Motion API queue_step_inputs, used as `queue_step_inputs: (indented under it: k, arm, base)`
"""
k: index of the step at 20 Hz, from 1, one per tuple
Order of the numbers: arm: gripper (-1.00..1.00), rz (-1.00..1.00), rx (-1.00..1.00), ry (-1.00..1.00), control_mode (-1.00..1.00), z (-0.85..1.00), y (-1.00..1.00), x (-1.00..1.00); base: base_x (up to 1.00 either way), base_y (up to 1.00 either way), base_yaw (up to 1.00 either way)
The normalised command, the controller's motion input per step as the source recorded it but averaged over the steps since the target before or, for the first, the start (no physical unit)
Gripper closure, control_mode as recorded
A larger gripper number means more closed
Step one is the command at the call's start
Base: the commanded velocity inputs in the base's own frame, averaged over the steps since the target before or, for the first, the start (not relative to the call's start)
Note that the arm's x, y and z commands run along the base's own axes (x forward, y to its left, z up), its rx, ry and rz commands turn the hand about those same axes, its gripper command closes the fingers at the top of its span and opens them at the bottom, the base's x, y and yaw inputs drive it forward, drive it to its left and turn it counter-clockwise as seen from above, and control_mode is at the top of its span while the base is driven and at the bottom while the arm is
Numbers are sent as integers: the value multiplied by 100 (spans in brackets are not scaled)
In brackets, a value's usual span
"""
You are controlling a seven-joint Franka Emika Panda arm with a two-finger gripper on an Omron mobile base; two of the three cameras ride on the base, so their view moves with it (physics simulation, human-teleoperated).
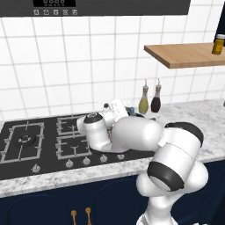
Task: Put the sweet potato and squash in the pot. Retrieve the spatula and lightly stir the vegetables in the pot.
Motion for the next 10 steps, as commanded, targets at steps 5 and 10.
queue_step_inputs:
  k: [5,10]
  arm:
    - [100,-1,7,0,-100,58,10,0]
    - [100,-7,-9,-4,-100,56,-25,0]
  base:
    - [0,0,0]
    - [0,0,0]
